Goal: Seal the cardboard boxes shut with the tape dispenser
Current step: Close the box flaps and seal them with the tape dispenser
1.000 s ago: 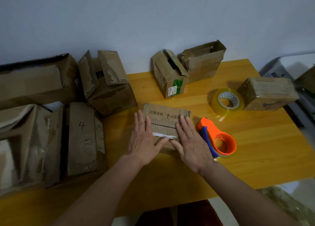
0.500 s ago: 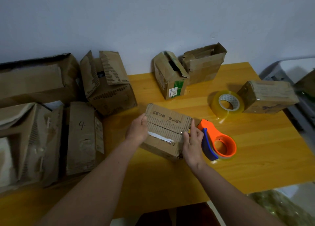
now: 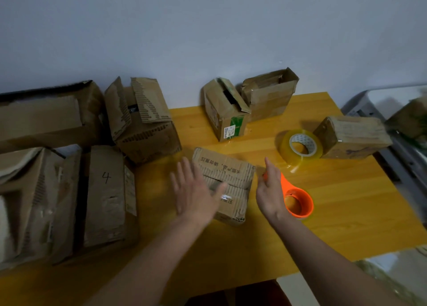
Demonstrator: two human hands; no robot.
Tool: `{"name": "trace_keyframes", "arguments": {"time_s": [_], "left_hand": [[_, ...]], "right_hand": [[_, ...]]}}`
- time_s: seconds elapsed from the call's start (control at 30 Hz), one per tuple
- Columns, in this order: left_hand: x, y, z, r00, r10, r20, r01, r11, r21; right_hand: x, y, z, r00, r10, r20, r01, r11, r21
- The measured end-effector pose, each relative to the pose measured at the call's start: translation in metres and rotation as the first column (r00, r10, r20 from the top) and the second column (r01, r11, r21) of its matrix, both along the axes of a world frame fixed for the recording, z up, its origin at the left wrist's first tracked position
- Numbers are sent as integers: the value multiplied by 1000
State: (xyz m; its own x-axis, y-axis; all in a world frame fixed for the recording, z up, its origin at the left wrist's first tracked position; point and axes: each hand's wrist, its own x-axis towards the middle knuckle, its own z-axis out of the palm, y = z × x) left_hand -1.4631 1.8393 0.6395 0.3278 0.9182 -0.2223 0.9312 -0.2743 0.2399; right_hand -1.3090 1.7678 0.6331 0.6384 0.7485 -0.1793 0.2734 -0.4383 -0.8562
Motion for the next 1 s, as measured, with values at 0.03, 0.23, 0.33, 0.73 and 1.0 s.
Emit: {"name": "trace_keyframes", "arguments": {"time_s": [0.03, 0.23, 0.33, 0.73, 1.0], "left_hand": [[11, -16, 0, 996, -82, -21, 82, 997, 5], [40, -49, -12, 946, -256, -199, 259, 966, -14], [24, -36, -15, 868, -466, -168, 479, 877, 40], [-13, -22, -9, 735, -639, 226, 601, 769, 217], [-1, -23, -3, 703, -562, 436, 411, 821, 396]], "right_hand": [[4, 6, 2, 1000, 29, -13, -29, 1000, -6], [9, 1, -4, 995, 24, 93, -14, 994, -108], [5, -16, -8, 989, 16, 144, -2, 995, -99], [25, -46, -23, 943, -79, 325, 173, 947, -271], [36, -49, -44, 940, 18, 340, 197, 786, -586]]}}
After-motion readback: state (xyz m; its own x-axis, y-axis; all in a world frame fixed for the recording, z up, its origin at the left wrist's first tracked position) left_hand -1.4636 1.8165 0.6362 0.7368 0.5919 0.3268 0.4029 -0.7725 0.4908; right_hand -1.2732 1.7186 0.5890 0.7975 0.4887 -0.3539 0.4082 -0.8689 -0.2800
